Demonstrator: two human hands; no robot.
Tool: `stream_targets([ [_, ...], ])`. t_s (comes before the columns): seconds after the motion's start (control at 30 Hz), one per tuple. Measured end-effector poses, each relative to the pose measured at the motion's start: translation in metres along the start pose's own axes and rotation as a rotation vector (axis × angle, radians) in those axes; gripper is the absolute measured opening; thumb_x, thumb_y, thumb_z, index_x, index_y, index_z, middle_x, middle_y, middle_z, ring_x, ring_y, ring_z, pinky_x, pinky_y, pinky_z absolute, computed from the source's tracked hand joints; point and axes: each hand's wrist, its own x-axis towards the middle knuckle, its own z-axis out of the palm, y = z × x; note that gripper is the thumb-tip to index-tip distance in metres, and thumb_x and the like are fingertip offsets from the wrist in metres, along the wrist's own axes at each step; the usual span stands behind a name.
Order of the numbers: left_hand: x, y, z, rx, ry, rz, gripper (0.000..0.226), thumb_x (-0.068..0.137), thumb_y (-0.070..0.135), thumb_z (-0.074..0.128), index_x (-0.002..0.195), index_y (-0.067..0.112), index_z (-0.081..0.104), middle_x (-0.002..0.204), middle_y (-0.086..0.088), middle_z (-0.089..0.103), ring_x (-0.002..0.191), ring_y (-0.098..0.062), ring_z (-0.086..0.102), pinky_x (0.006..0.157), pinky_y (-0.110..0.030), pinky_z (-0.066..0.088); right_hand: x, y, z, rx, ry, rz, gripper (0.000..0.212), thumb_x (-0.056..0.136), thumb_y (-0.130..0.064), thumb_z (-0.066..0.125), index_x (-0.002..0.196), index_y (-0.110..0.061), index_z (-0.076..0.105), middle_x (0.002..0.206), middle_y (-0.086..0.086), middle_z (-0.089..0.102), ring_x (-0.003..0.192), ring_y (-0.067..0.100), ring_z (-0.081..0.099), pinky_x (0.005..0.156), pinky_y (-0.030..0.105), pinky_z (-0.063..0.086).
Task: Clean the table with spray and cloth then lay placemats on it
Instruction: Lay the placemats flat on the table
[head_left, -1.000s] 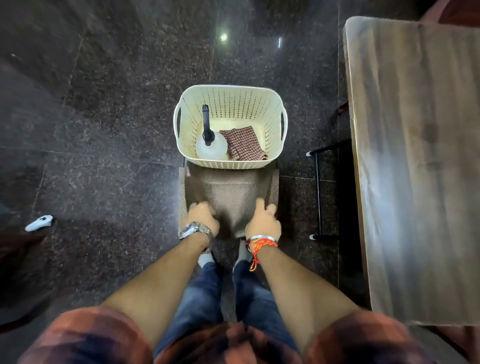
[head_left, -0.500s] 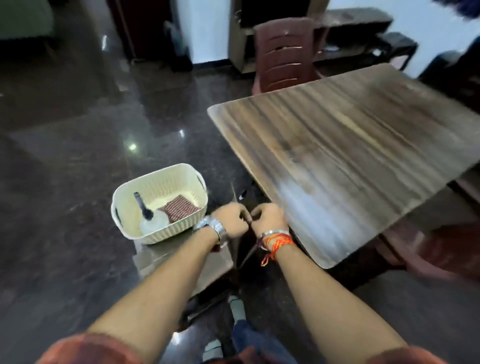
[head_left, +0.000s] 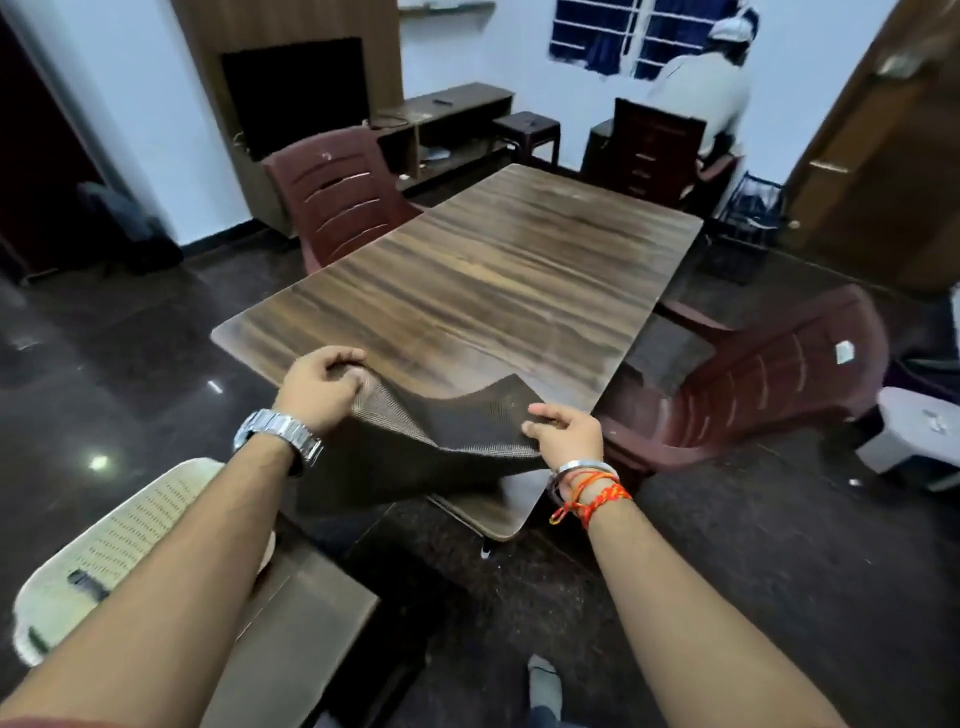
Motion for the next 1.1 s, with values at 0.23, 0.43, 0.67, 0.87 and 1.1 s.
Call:
stream_targets([
  [0.23, 0.055, 0.017, 0.066, 0.127, -0.305, 0.027, 0.106, 0.052, 0.032, 0.095, 0.145, 0.019, 0.045, 0.145, 0.006, 0.045, 0.131, -0.005, 0.041, 0.106, -0.017, 0.024, 0.056, 0.029, -0.036, -0.015, 0.002, -0.13, 0.036, 0.082, -0.024, 0.075, 0.115, -0.014, 0.067, 0.109, -0.003, 0.054, 0.094, -0.003, 0.055, 0.09, 0.005, 0.04],
  [0.43, 0.116, 0.042, 0.145, 0.11, -0.268, 0.063, 0.113, 0.045, 0.026, 0.098, 0.144, 0.013, 0.045, 0.147, 0.001, 0.046, 0.131, -0.006, 0.041, 0.108, -0.016, 0.023, 0.137, 0.045, -0.072, -0.164, -0.126, -0.119, 0.068, 0.074, -0.025, 0.082, 0.133, -0.011, 0.052, 0.124, 0.003, 0.041, 0.11, 0.005, 0.049, 0.083, -0.007, 0.027],
  [0.67, 0.185, 0.064, 0.224, 0.159, -0.267, 0.137, 0.113, 0.042, 0.022, 0.099, 0.143, 0.013, 0.048, 0.145, 0.001, 0.048, 0.129, -0.006, 0.043, 0.109, -0.016, 0.023, 0.22, 0.041, -0.087, -0.256, 0.003, -0.169, 0.063, 0.071, -0.009, 0.08, 0.129, -0.007, 0.057, 0.118, 0.003, 0.043, 0.107, 0.015, 0.051, 0.095, 0.006, 0.029],
  [0.87, 0.268, 0.076, 0.283, 0.355, -0.062, 0.246, 0.103, 0.052, 0.027, 0.095, 0.142, 0.011, 0.046, 0.152, -0.006, 0.038, 0.134, -0.029, 0.042, 0.111, -0.038, 0.032, 0.296, 0.036, -0.072, -0.22, 0.195, -0.162, 0.061, 0.08, -0.016, 0.073, 0.135, -0.004, 0.049, 0.13, 0.012, 0.042, 0.118, 0.023, 0.046, 0.102, 0.016, 0.026],
  [1.1, 0.263, 0.04, 0.405, 0.687, -0.447, -0.271, 0.102, 0.064, 0.096, 0.025, 0.15, 0.05, -0.003, 0.162, 0.011, -0.016, 0.147, -0.036, -0.011, 0.11, -0.07, 0.003, 0.36, 0.062, -0.05, -1.047, 0.033, -0.275, 0.069, 0.085, -0.056, 0.036, 0.142, -0.017, 0.042, 0.153, 0.012, 0.031, 0.139, 0.041, 0.026, 0.113, 0.052, 0.014],
])
